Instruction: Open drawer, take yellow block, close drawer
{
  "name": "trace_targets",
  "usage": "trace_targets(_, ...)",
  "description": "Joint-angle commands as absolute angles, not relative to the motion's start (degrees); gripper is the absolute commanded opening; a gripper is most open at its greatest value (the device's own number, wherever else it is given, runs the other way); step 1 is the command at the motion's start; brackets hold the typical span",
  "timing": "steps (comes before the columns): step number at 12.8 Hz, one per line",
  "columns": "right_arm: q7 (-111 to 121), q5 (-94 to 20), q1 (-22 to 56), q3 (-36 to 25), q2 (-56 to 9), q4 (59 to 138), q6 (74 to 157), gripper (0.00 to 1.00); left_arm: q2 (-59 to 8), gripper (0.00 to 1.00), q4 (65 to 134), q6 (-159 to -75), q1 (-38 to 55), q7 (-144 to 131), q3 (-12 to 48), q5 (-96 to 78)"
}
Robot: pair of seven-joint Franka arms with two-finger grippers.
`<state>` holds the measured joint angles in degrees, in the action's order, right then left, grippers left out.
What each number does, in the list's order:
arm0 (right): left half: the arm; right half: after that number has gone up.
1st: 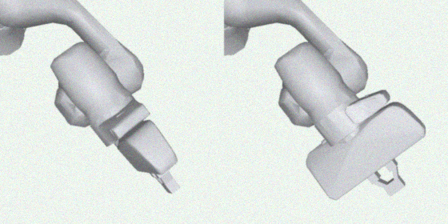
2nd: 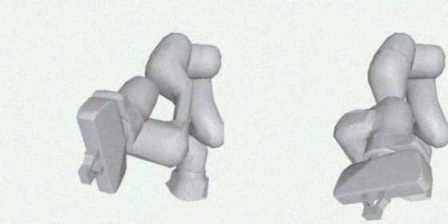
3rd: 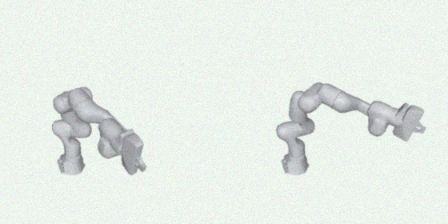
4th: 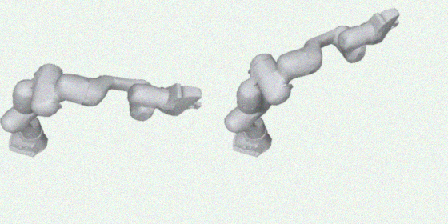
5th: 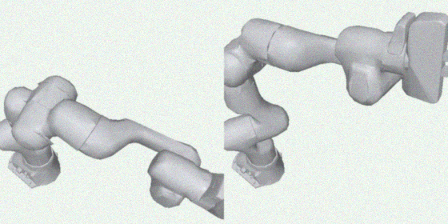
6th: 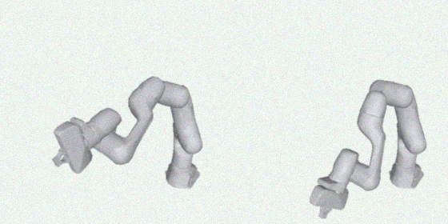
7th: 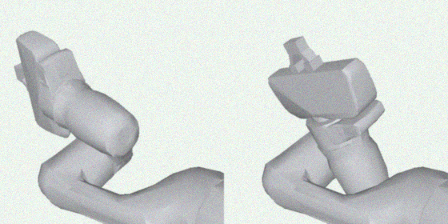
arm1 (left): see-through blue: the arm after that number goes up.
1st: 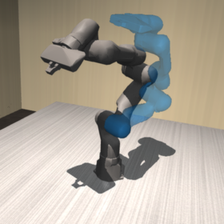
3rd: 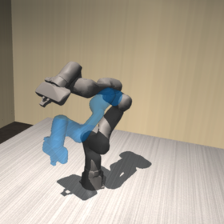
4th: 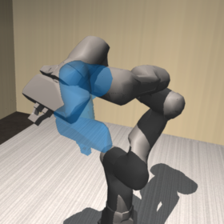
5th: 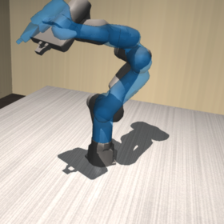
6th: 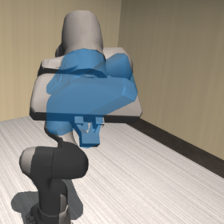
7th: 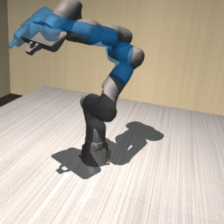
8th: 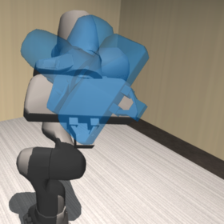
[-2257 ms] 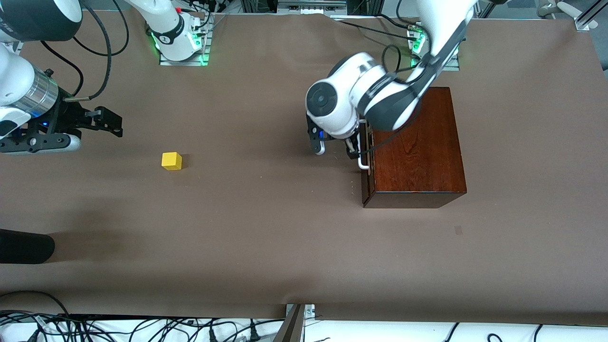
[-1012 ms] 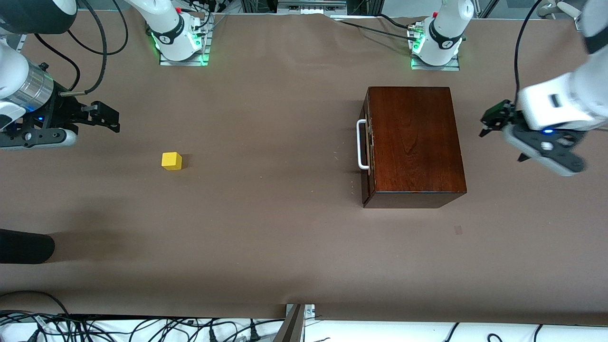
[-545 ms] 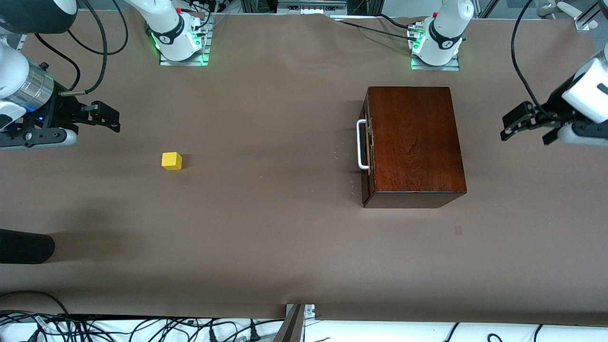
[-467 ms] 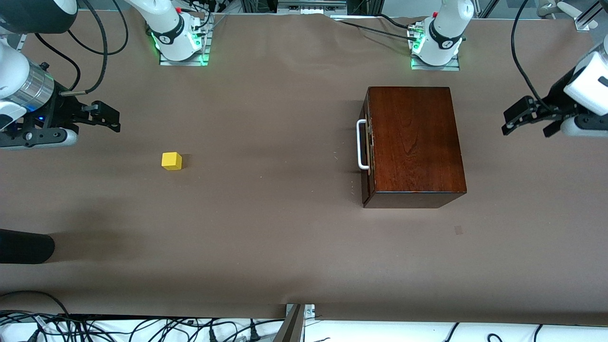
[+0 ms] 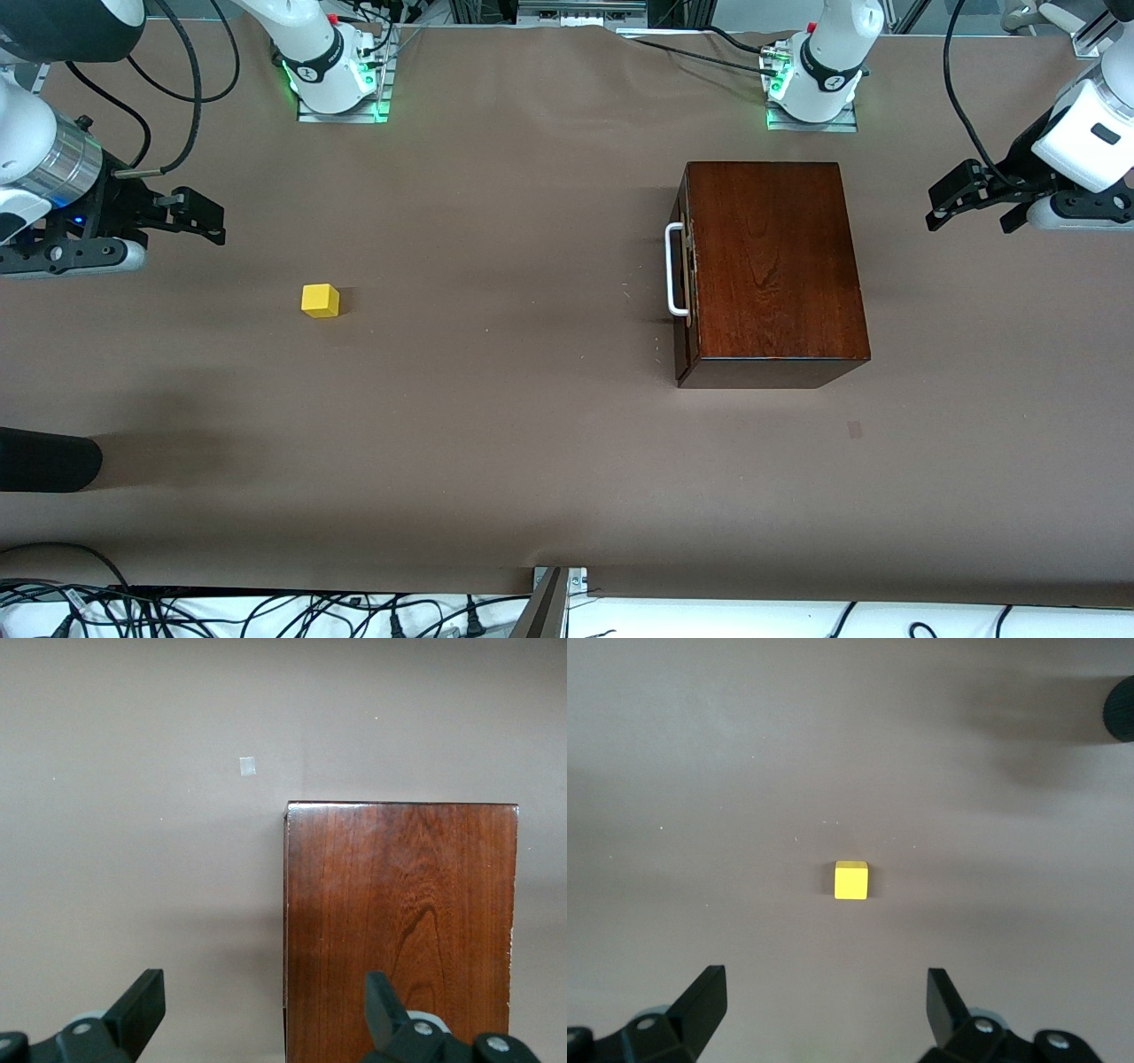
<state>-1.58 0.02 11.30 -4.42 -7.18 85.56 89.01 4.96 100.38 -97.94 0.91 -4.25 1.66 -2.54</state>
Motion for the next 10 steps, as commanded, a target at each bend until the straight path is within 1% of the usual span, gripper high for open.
trace_targets(1,-1.1,0.4,11.1,-3.9,-6.3,85.3,87.5,1.0,5.3,1.0,101.3,-98.6,1.9,-4.0,0.7,-1.4)
trace_targets(3,-1.4,0.3,11.1,-3.9,-6.3,85.3,87.1,1.0,2.9,1.0,98.5,-97.6,1.8,-3.2,0.9,-1.3)
trace_targets(5,-2.0,0.2,11.2,-2.9,-6.4,85.3,87.2,1.0,0.3,1.0,94.4,-93.1,1.8,-3.0,1.0,-1.3)
trace_targets(7,-1.4,0.4,11.2,-2.9,-6.2,85.3,87.1,1.0,-1.6,1.0,91.5,-91.4,1.8,-3.0,1.3,-1.2)
trace_targets(10,-1.0,0.5,11.2,-3.3,-6.2,85.3,87.1,1.0,-2.1,1.0,91.1,-91.4,1.8,-3.1,1.4,-1.3)
